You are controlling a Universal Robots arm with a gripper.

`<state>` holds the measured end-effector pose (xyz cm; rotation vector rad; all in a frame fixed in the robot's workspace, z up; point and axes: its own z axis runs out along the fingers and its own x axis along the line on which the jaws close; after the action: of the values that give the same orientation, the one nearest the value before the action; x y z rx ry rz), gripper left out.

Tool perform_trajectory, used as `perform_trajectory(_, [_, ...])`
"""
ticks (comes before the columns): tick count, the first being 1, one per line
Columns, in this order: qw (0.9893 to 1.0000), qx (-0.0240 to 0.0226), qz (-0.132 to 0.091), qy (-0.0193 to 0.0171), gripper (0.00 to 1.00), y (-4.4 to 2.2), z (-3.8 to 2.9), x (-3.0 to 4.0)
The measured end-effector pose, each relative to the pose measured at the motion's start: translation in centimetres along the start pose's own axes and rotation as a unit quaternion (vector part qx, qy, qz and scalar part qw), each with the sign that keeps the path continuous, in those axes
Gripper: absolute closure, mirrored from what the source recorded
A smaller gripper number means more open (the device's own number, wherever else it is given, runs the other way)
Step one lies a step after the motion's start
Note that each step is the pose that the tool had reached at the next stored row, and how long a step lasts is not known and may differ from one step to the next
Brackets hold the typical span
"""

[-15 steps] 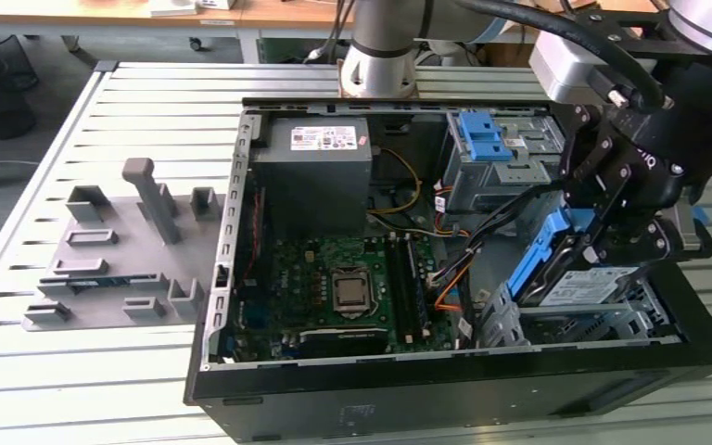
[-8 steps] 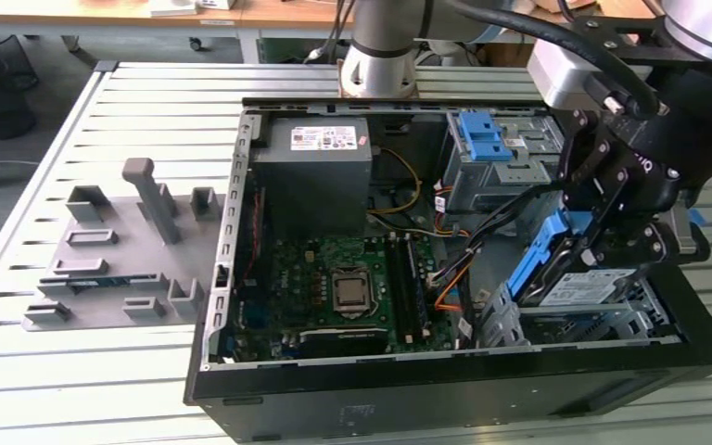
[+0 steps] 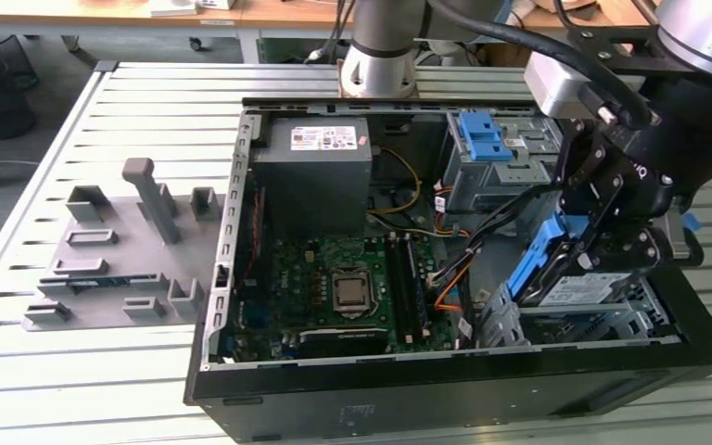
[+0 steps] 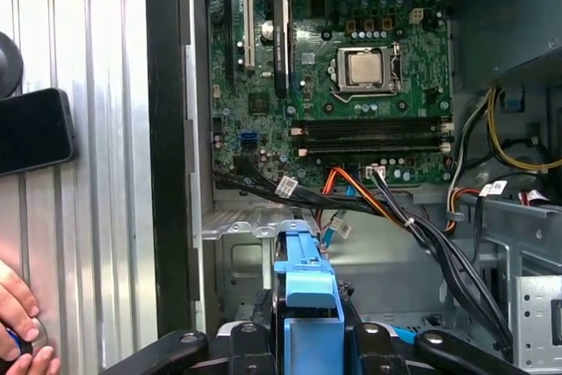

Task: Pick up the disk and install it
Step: 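Insert the disk into the insertion slot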

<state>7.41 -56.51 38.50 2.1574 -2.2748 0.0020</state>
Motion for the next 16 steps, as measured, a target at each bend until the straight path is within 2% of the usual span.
perform_trajectory(8, [1.0000, 0.0002, 0.000, 0.0000, 0.64, 0.00, 0.95, 0.01])
perform_trajectory(16, [1.0000, 0.0002, 0.000, 0.0000, 0.64, 0.00, 1.57, 0.03])
